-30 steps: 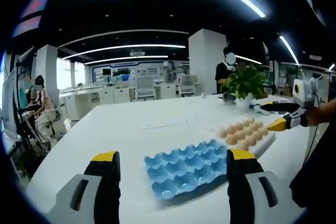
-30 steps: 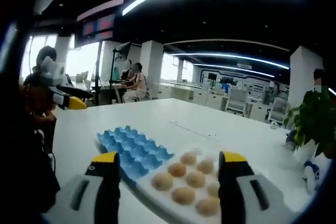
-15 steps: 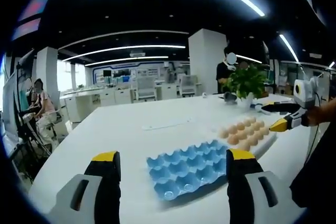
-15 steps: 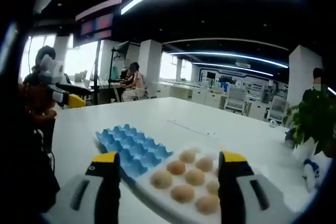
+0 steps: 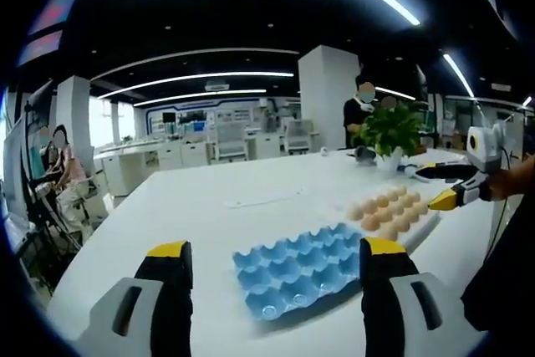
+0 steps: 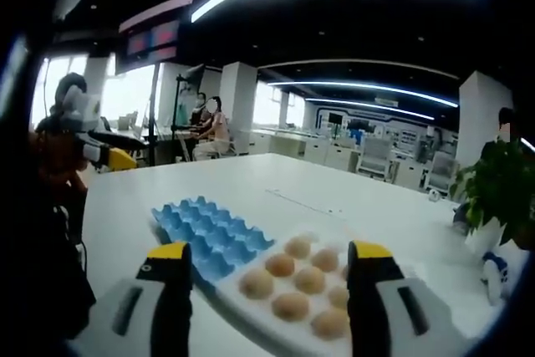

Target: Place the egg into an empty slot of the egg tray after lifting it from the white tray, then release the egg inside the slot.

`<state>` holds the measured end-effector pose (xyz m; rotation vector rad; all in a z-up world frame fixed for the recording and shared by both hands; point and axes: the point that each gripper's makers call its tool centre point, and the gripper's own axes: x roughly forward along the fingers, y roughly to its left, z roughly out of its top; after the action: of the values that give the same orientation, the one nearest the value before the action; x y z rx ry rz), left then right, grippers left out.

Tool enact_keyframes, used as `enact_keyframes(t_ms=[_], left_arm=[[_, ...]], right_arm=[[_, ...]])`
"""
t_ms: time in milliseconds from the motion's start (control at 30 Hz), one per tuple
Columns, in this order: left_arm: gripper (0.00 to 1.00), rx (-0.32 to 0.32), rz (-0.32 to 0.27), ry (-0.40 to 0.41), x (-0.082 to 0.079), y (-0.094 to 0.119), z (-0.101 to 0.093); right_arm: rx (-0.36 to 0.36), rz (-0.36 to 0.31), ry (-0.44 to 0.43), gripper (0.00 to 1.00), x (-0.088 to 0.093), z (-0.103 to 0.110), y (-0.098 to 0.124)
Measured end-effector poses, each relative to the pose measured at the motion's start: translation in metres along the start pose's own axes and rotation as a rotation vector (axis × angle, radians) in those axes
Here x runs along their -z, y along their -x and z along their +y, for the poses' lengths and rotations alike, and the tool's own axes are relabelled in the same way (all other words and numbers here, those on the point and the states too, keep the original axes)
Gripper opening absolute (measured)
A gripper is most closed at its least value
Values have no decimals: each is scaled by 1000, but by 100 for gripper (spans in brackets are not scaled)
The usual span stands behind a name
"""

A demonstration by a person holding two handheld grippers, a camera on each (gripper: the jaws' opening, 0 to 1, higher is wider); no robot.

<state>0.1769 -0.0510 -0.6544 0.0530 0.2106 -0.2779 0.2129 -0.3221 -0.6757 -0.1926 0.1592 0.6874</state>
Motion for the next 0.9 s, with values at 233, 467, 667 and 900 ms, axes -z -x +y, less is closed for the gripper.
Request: enact_keyframes(t_ms=[233, 467, 667, 900], left_arm=[[83, -4, -6, 3, -2, 1, 1], [83, 1, -3, -1, -2, 0, 1], [82, 7, 2, -3, -1, -1, -1], [82, 7, 5, -6, 0, -1, 0]], right_arm=[[-2, 8, 0, 78, 2, 1, -1], [-4, 13, 2, 78, 2, 2, -2], [-6, 19, -4, 77, 4, 3, -2], [-3, 25, -11, 77, 7, 4, -1]])
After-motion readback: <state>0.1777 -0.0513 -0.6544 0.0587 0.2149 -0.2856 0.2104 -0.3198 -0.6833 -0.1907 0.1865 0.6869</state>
